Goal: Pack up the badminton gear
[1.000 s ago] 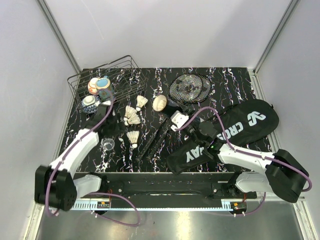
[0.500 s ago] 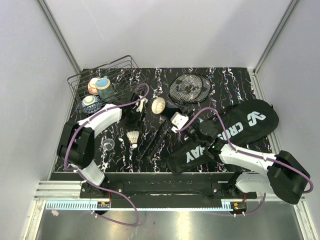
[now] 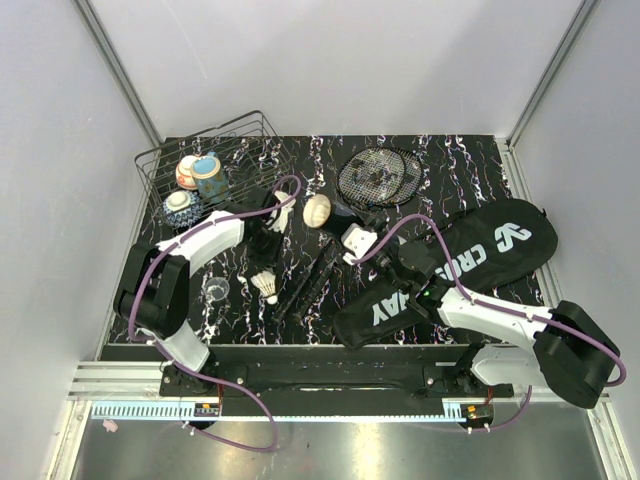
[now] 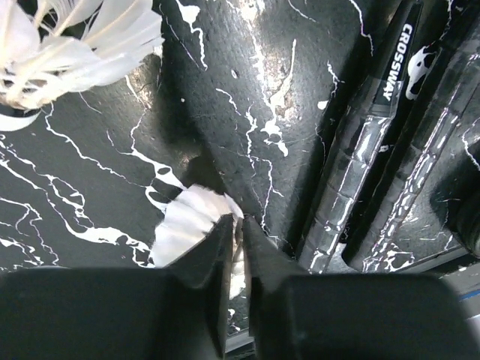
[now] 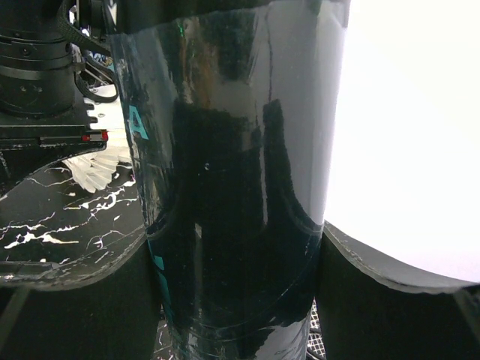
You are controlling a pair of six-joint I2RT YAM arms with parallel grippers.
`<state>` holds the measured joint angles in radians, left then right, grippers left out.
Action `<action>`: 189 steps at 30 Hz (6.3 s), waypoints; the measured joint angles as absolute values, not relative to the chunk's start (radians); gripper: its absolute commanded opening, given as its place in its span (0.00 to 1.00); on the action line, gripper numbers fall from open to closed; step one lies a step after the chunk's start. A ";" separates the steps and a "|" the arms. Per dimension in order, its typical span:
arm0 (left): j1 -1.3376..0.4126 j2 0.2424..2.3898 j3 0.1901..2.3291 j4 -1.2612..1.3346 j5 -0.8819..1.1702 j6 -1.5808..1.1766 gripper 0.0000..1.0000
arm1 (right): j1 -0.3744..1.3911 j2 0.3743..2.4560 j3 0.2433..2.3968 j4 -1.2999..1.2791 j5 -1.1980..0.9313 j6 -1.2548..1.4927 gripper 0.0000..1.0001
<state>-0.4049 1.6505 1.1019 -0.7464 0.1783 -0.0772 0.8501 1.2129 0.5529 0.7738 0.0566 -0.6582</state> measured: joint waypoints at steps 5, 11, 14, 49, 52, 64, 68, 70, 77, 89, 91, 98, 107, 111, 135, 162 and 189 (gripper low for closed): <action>-0.408 1.601 1.102 -0.775 0.179 -0.104 0.00 | 0.850 1.223 0.553 0.779 0.041 -0.660 0.47; -0.413 1.312 1.151 -0.817 0.113 -0.218 0.00 | 0.848 1.228 0.554 0.772 0.004 -0.664 0.48; -0.413 1.085 1.187 -0.747 0.096 -0.294 0.00 | 0.847 1.232 0.557 0.759 -0.030 -0.663 0.48; -0.587 0.846 1.052 -0.230 0.084 -0.480 0.00 | 0.844 1.291 0.591 0.693 -0.144 -0.588 0.43; -0.588 0.852 1.048 -0.220 0.091 -0.484 0.00 | 0.844 1.291 0.593 0.693 -0.155 -0.579 0.43; -0.588 0.874 1.050 -0.216 0.136 -0.491 0.17 | 0.844 1.316 0.711 0.693 -0.206 -0.535 0.42; -0.588 0.949 1.124 -0.228 0.237 -0.498 0.66 | 0.844 1.359 0.733 0.719 -0.220 -0.531 0.42; -0.588 0.974 1.155 -0.240 0.289 -0.509 0.73 | 0.844 1.377 0.733 0.725 -0.219 -0.533 0.43; -0.583 0.884 1.164 -0.360 0.284 -0.491 0.75 | 0.844 1.391 0.716 0.752 -0.200 -0.542 0.43; -0.539 0.950 1.167 -0.439 0.294 -0.524 0.62 | 0.844 1.385 0.669 0.818 -0.204 -0.541 0.43; -0.527 0.999 1.167 -0.440 0.338 -0.535 0.67 | 0.844 1.385 0.669 0.819 -0.204 -0.540 0.43; -0.533 1.149 1.171 -0.392 0.469 -0.558 0.73 | 0.843 1.385 0.665 0.769 -0.203 -0.544 0.42; -0.515 1.040 1.196 -0.488 0.378 -0.504 0.99 | 0.842 1.385 0.663 0.792 -0.192 -0.544 0.42; -0.479 0.868 1.198 -0.547 0.152 -0.498 0.97 | 0.842 1.385 0.659 0.814 -0.181 -0.543 0.42; -0.477 1.615 1.266 -0.822 -0.413 -0.787 0.93 | 0.842 1.363 0.590 0.940 -0.082 -0.543 0.44; -0.497 1.843 1.295 -0.750 -0.593 -0.899 0.12 | 0.842 1.353 0.577 0.954 -0.068 -0.543 0.44; -0.273 0.897 1.205 -0.528 0.535 -0.541 0.00 | 0.842 1.341 0.577 0.907 -0.279 -0.530 0.44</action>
<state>-0.2733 0.8967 1.2045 -0.5282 0.5350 -0.5407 0.8421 1.3411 0.5774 0.9073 -0.2794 -0.5297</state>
